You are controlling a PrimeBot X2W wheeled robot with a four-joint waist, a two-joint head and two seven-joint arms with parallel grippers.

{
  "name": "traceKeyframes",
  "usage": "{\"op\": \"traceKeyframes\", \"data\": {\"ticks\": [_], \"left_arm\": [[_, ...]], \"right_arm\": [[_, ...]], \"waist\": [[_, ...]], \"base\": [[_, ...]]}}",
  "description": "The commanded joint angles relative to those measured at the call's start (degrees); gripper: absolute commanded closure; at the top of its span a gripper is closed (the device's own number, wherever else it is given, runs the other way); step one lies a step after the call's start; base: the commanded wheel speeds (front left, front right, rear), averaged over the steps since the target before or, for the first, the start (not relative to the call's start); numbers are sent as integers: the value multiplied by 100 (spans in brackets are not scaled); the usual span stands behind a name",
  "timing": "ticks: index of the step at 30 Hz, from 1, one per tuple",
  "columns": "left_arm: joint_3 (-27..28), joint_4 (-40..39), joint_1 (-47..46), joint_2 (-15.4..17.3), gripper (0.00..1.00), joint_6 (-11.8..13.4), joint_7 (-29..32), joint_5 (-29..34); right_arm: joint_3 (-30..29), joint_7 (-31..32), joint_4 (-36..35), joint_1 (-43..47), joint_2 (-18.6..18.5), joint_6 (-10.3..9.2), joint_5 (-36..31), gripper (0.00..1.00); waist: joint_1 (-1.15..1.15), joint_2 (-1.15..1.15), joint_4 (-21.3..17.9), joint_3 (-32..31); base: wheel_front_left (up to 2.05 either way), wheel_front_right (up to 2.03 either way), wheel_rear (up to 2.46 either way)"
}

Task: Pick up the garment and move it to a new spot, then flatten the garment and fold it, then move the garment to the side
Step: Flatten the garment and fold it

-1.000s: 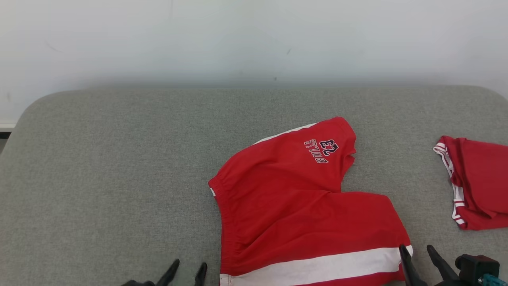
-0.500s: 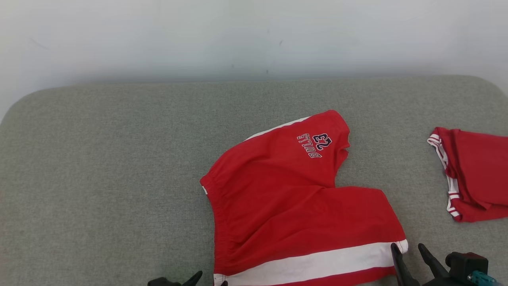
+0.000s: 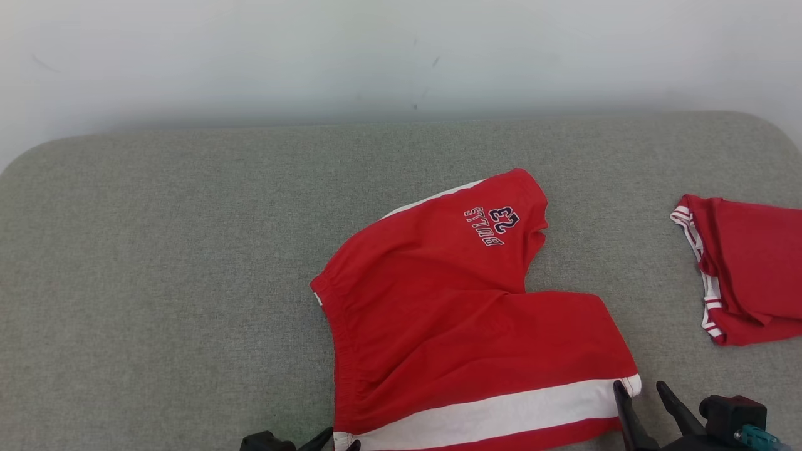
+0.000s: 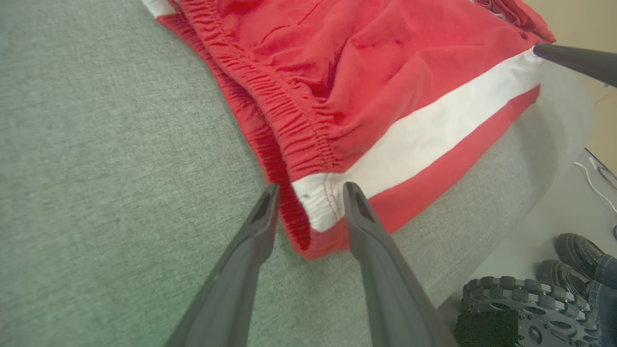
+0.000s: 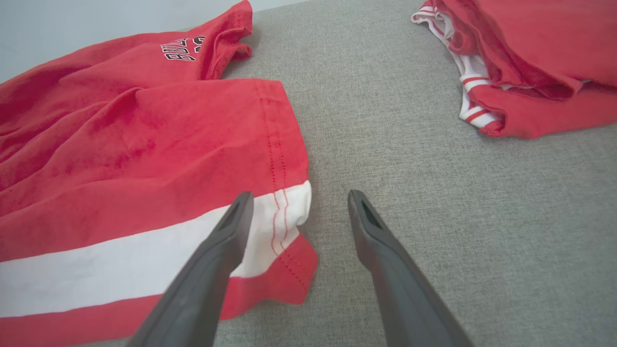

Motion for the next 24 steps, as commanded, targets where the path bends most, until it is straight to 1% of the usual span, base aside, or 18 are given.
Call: {"op": "traceKeyframes", "data": {"ticks": [1,2,4,5,7,8,9,10,11,14,17,18,20,24], "left_arm": [[-11,-44,-23,40,36,-16,2,4],[-27,-71,-26,54,37,-18,14,18],[-61,-118,-24,93,46,-24,55,43],[-61,-118,-24,93,46,-24,55,43],[-85,-167,-23,117,62,-26,92,51],[-99,-186,-19,121,66,-24,108,52],[-110,-204,-19,123,83,-22,114,56],[-119,-215,-26,117,96,-14,123,64],[-125,-224,-35,109,100,-8,123,66],[-134,-234,-57,95,100,9,122,62],[-122,-213,-11,145,100,55,117,45],[-106,-208,27,174,100,74,107,19],[-97,-218,45,182,100,102,97,3],[-84,-231,70,207,100,123,104,-42]], "right_arm": [[8,-24,13,-40,-18,-15,30,0],[3,-30,24,-43,-21,-15,34,0],[-4,-29,42,-52,-26,-15,34,0],[-4,-29,42,-52,-26,-15,34,0],[-6,-31,56,-63,-32,-15,37,0],[-3,-29,63,-67,-37,-15,40,0],[4,-27,67,-72,-41,-15,42,0],[11,-28,67,-79,-44,-15,45,0],[23,-27,70,-87,-46,-15,44,0],[54,21,94,-94,-60,-15,67,0],[9,253,176,-97,-70,-15,84,0],[-43,430,179,-68,-115,-15,105,0],[-73,586,151,-32,-184,-15,103,0],[104,889,86,-59,-369,-15,246,0]], "waist": [[0,0,3,0],[0,0,6,2],[0,0,13,6],[0,0,13,6],[0,0,21,11],[0,0,24,12],[0,0,27,15],[0,0,28,19],[0,0,29,22],[0,0,34,27],[0,0,34,28],[0,0,38,28],[0,0,39,29],[0,0,24,39]], "base": [[0,0,0],[0,0,0],[0,0,0],[0,0,0],[0,0,0],[0,0,0],[0,0,0],[0,0,0],[0,0,0],[0,0,0],[0,0,0],[0,0,0],[0,0,0],[0,0,0]]}}
